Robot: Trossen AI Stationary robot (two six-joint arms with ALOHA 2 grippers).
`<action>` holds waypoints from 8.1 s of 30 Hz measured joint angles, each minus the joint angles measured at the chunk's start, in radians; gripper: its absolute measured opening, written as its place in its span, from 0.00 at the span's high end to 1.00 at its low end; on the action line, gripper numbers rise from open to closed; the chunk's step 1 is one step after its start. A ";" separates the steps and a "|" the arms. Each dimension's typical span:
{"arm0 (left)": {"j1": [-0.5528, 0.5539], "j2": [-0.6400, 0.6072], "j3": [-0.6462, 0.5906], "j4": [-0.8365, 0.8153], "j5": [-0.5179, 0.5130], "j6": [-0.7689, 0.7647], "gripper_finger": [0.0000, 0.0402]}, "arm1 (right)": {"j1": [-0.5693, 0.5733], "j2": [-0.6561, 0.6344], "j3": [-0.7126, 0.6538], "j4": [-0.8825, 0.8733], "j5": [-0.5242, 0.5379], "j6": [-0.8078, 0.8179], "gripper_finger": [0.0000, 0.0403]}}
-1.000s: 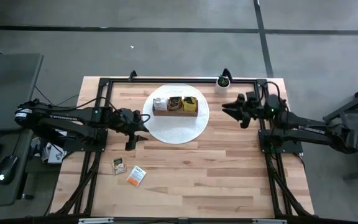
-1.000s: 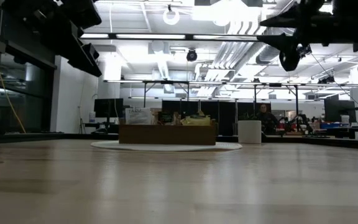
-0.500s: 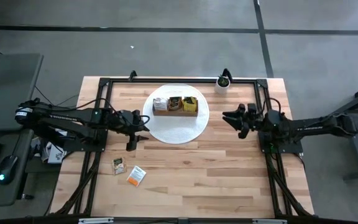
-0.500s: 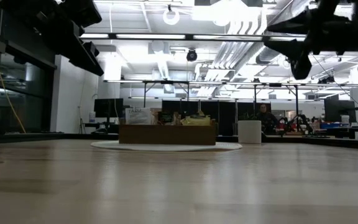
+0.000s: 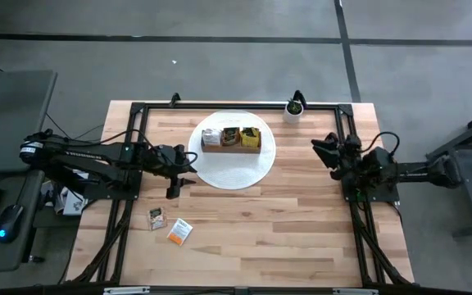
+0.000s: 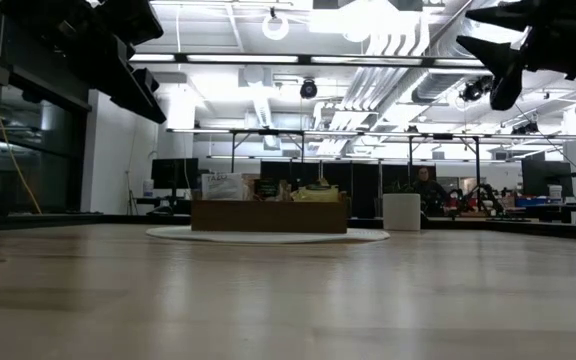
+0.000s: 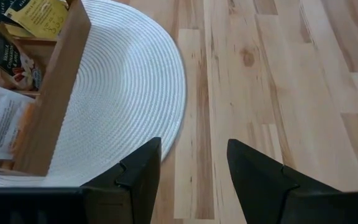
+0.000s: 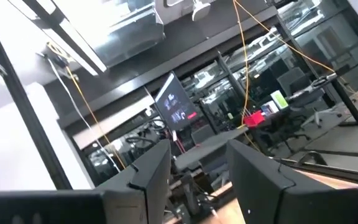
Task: Pick & Place Tea
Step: Put the white tea bag into the left section of the wooden organizer
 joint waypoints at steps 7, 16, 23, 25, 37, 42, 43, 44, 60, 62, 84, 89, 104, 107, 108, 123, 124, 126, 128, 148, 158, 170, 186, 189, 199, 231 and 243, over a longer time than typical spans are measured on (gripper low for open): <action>0.000 0.000 0.000 -0.024 0.006 0.000 0.54 | 0.000 -0.223 0.000 -0.243 0.013 -0.008 0.62; 0.000 -0.014 -0.041 -0.031 0.035 0.004 0.54 | 0.000 -0.248 0.001 -0.486 -0.065 0.054 0.62; 0.000 -0.013 -0.091 0.035 0.138 -0.019 0.54 | 0.000 -0.247 0.001 -0.612 -0.074 -0.133 0.62; 0.000 -0.013 -0.097 0.031 0.196 -0.023 0.54 | 0.000 -0.246 0.001 -0.638 -0.068 -0.183 0.62; 0.000 0.030 -0.138 0.021 0.442 -0.030 0.54 | 0.000 -0.235 0.002 -0.649 -0.067 -0.382 0.62; -0.036 0.083 -0.139 0.024 0.475 0.024 0.54 | 0.000 -0.234 0.002 -0.639 -0.066 -0.383 0.62; -0.052 0.099 -0.139 0.026 0.475 0.036 0.54 | 0.000 -0.235 0.002 -0.639 -0.066 -0.383 0.62; -0.071 0.117 -0.139 0.032 0.475 0.045 0.54 | 0.000 -0.234 0.002 -0.637 -0.066 -0.383 0.62; -0.345 0.409 -0.006 0.001 0.216 0.194 0.54 | 0.000 -0.234 0.001 -0.632 -0.066 -0.383 0.62; -0.356 0.452 0.014 -0.008 0.220 0.204 0.54 | 0.000 -0.235 0.001 -0.633 -0.066 -0.383 0.62; -0.366 0.665 0.087 -0.055 0.189 0.263 0.78 | 0.000 -0.234 0.001 -0.631 -0.066 -0.383 0.62; -0.365 0.666 0.087 -0.055 0.172 0.237 0.97 | -0.001 -0.235 0.001 -0.631 -0.066 -0.383 0.62; -0.364 0.663 0.263 -0.269 -0.073 0.116 1.00 | 0.000 -0.234 0.001 -0.631 -0.066 -0.383 0.62; -0.367 0.659 0.330 -0.321 -0.123 0.115 1.00 | 0.000 -0.234 0.001 -0.631 -0.066 -0.383 0.62; -0.367 0.661 0.349 -0.339 -0.140 0.113 1.00 | -0.001 -0.234 0.001 -0.631 -0.066 -0.383 0.62; -0.271 0.656 0.610 -0.630 -0.527 -0.074 1.00 | 0.000 -0.234 0.001 -0.625 -0.066 -0.383 0.62; -0.251 0.656 0.620 -0.643 -0.530 -0.068 1.00 | -0.001 -0.234 0.001 -0.625 -0.066 -0.383 0.62; -0.209 0.656 0.638 -0.649 -0.531 -0.040 1.00 | 0.000 -0.235 0.001 -0.624 -0.066 -0.383 0.62; -0.163 0.656 0.651 -0.646 -0.532 -0.002 1.00 | 0.000 -0.234 0.001 -0.624 -0.066 -0.383 0.62; 0.231 0.655 0.683 -0.495 -0.430 0.403 1.00 | -0.001 -0.235 0.001 -0.624 -0.066 -0.383 0.62; 0.305 0.684 0.682 -0.449 -0.357 0.481 1.00 | -0.001 -0.235 0.001 -0.624 -0.066 -0.383 0.62; 0.308 0.795 0.678 -0.444 -0.438 0.507 1.00 | -0.001 -0.234 0.001 -0.624 -0.066 -0.383 0.62; 0.308 0.807 0.679 -0.430 -0.575 0.517 1.00 | -0.001 -0.235 0.001 -0.624 -0.066 -0.383 0.62; 0.308 0.807 0.679 -0.400 -0.576 0.517 1.00 | -0.001 -0.234 0.001 -0.624 -0.066 -0.383 0.62; 0.302 0.807 0.682 -0.415 -0.529 0.505 1.00 | -0.001 -0.234 0.001 -0.624 -0.066 -0.383 0.62; 0.262 0.873 0.681 -0.441 -0.485 0.443 1.00 | 0.000 -0.234 0.001 -0.624 -0.066 -0.383 0.62; 0.262 0.876 0.681 -0.455 -0.482 0.458 1.00 | -0.001 -0.235 0.001 -0.624 -0.066 -0.383 0.62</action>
